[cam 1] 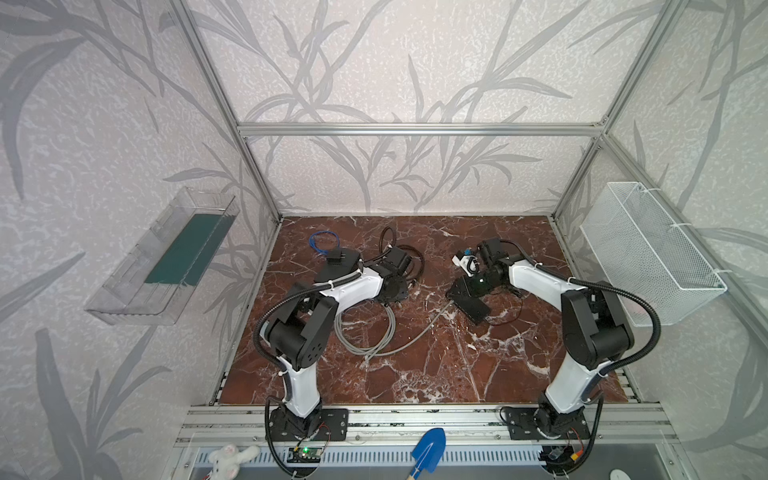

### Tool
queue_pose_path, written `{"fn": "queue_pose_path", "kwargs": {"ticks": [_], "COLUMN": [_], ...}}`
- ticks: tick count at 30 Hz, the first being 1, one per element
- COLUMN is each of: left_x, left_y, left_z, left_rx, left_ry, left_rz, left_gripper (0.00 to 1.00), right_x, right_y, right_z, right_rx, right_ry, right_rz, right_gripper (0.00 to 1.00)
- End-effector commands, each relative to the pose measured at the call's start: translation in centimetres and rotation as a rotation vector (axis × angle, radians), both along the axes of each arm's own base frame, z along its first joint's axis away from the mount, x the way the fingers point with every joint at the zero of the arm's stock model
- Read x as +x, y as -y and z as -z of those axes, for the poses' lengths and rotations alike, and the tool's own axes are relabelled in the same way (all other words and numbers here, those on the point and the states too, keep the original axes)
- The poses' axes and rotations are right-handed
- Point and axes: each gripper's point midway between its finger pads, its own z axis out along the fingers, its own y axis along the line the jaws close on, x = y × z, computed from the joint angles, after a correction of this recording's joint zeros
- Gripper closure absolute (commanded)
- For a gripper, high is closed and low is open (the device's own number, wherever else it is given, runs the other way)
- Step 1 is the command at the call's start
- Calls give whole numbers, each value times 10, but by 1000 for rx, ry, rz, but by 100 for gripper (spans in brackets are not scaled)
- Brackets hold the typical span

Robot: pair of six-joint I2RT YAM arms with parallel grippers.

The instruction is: Insert the plug into the switch port

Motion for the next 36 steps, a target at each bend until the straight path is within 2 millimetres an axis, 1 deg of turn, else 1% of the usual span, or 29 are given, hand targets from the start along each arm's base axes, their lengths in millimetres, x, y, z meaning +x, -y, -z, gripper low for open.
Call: {"fn": "queue_pose_path", "kwargs": {"ticks": [1, 6, 9, 12, 16, 18, 21, 25, 26, 29, 30, 36], "left_x": [-2, -6, -9, -10, -9, -11, -13, -12, -10, -5, -4, 6], "left_y": [-9, 9, 14, 12, 15, 15, 10, 8, 8, 11, 12, 17], "left_z": [-17, -1, 6, 13, 22, 31, 42, 49, 51, 56, 56, 48], "left_rx": [6, -96, -98, -81, -87, -85, -65, -55, -53, -57, -60, -52], "left_ry": [39, -1, -20, -27, -41, -61, -81, -84, -84, -76, -71, -38], "left_rz": [-61, -56, -48, -52, -55, -63, -85, -92, -92, -74, -62, -8], "left_gripper": [54, 55, 55, 55, 55, 55, 55, 58, 60, 79, 82, 94], "right_x": [-5, -6, -6, -6, -5, -4, -3, -2, -3, -3, -3, -6], "right_y": [0, -1, -1, 0, -1, -1, -1, -1, -2, -2, -2, -3], "right_z": [-8, -5, -6, -8, -8, -9, -11, -13, -14, -13, -13, -12], "right_rx": [4, 7, 4, 0, -1, -2, -4, -7, -8, -7, -6, -2], "right_ry": [22, 10, 10, 13, 8, 9, 8, 10, 8, 3, 1, -6], "right_rz": [-13, -14, -18, -20, -24, -25, -30, -38, -41, -46, -46, -54], "right_gripper": [51, 52, 52, 52, 52, 52, 52, 52, 52, 53, 53, 53]}}
